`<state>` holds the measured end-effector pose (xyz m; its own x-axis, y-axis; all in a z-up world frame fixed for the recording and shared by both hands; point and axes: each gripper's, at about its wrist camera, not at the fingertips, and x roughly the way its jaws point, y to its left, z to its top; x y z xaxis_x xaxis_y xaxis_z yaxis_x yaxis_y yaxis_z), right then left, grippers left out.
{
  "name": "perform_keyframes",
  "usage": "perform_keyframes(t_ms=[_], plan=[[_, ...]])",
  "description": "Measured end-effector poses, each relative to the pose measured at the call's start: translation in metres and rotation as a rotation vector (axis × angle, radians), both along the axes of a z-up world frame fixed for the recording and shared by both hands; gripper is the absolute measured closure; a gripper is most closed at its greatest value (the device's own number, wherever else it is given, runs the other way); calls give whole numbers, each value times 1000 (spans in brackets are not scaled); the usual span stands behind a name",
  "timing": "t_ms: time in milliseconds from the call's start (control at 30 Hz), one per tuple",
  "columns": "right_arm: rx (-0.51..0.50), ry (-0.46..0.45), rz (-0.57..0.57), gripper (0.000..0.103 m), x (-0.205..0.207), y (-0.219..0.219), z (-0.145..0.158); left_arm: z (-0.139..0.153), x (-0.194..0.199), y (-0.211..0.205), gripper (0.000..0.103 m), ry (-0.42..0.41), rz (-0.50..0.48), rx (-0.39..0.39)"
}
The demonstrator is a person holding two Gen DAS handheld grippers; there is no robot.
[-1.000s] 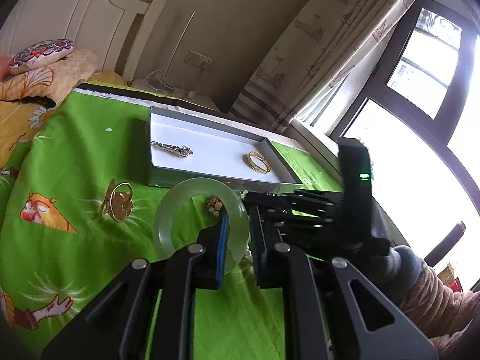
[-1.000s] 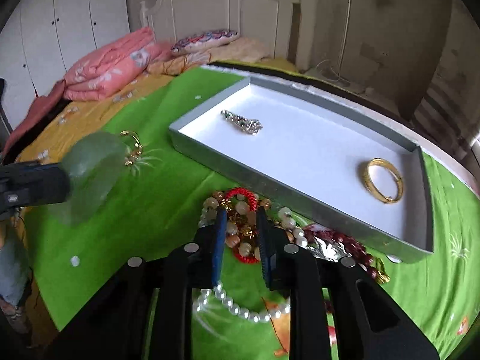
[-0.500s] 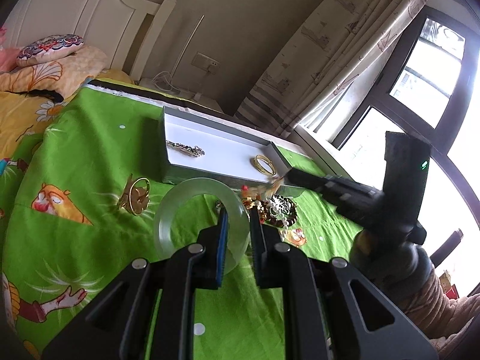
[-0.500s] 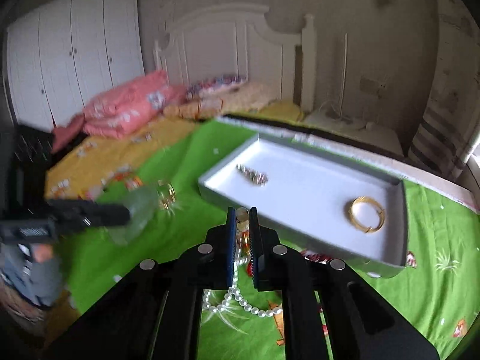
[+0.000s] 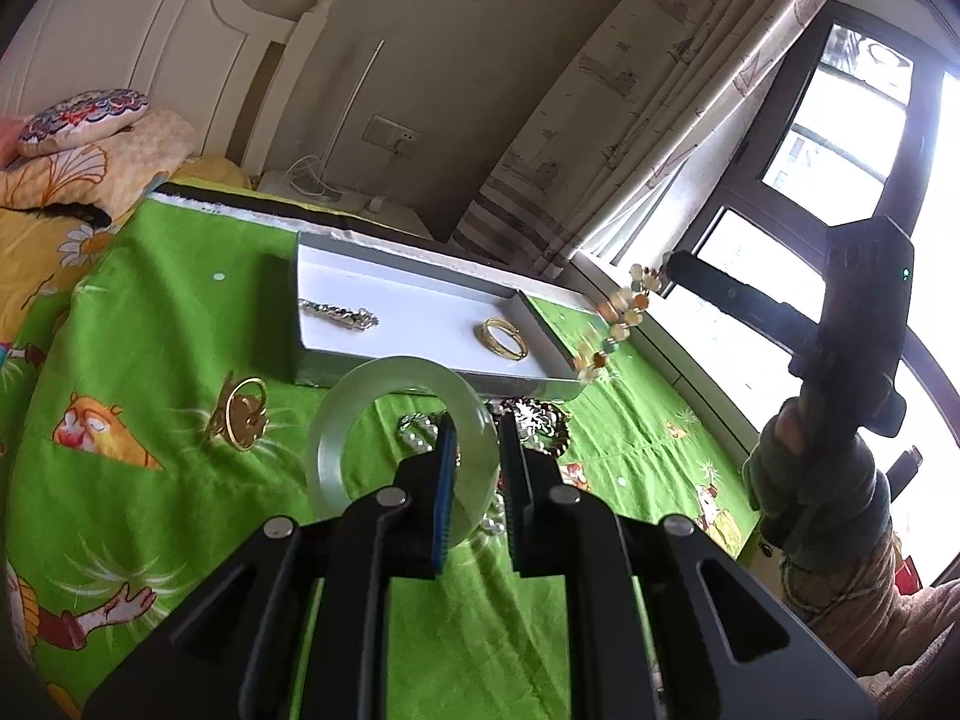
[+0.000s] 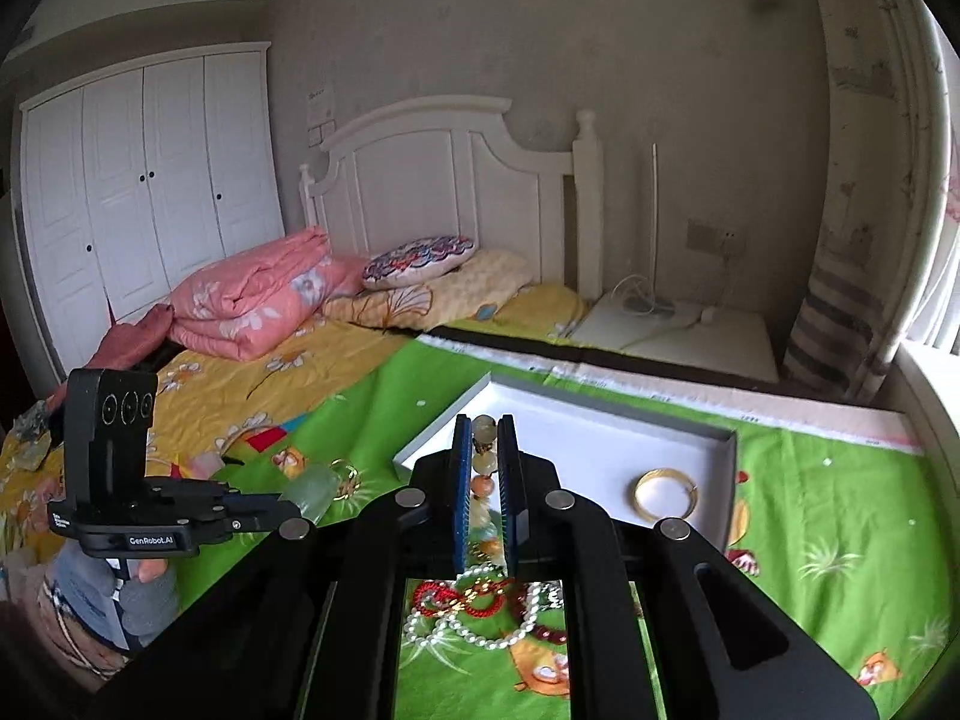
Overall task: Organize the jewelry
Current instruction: 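Grasp the jade bangle with the left tool while the right tool grasps the bead bracelet, then lower the jade bangle and bead bracelet into the tray and open both tools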
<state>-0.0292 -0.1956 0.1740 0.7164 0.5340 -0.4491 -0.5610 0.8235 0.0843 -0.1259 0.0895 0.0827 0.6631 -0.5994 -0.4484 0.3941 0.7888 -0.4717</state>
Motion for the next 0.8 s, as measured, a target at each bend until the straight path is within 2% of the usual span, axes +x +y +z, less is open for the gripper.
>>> perform_keyframes(t_ms=[467,800], plan=[[-18,11,-62,94,31,-14,-6,20,37,-28,89,-25,-34,28],[-44,76,-97,94,78,-12,-30,31,105,-67,89,-20,-30,153]])
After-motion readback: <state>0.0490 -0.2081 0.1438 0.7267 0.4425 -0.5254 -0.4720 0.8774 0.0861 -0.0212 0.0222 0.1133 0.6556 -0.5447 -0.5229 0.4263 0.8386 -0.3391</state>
